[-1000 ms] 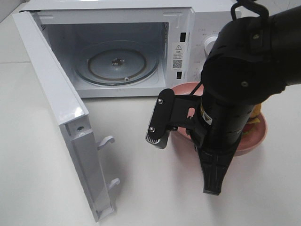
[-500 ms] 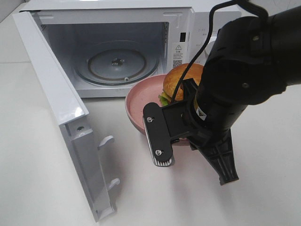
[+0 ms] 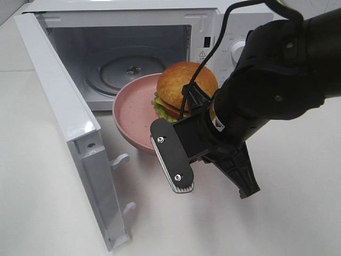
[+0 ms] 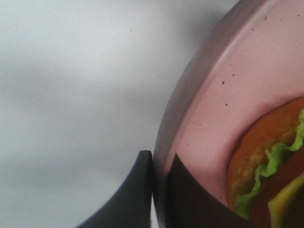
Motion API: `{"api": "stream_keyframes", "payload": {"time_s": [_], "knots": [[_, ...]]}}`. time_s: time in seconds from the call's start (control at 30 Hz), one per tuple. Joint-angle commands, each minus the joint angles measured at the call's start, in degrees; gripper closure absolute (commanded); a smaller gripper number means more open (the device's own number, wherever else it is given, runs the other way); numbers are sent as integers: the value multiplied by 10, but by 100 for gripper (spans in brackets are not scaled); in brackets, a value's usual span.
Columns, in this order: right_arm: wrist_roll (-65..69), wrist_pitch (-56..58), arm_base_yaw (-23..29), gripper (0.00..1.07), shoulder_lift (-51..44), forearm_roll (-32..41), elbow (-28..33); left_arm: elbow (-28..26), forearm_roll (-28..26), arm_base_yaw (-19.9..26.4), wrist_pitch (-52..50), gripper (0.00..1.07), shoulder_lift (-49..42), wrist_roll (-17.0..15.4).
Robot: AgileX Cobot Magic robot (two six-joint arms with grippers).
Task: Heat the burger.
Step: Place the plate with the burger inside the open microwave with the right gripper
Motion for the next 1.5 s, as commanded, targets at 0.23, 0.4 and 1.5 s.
{"api": "stream_keyframes", "payload": {"time_s": [0.23, 0.4, 1.5], "knots": [[-106, -75, 0, 107, -9, 10, -3, 1, -2, 1, -3, 107, -11, 0], [-187, -98, -28, 107, -9, 94, -3, 1, -2, 1, -3, 107, -11, 0], [-404, -47, -127, 107, 156, 267, -209, 1, -2, 1, -3, 107, -11, 0]]}}
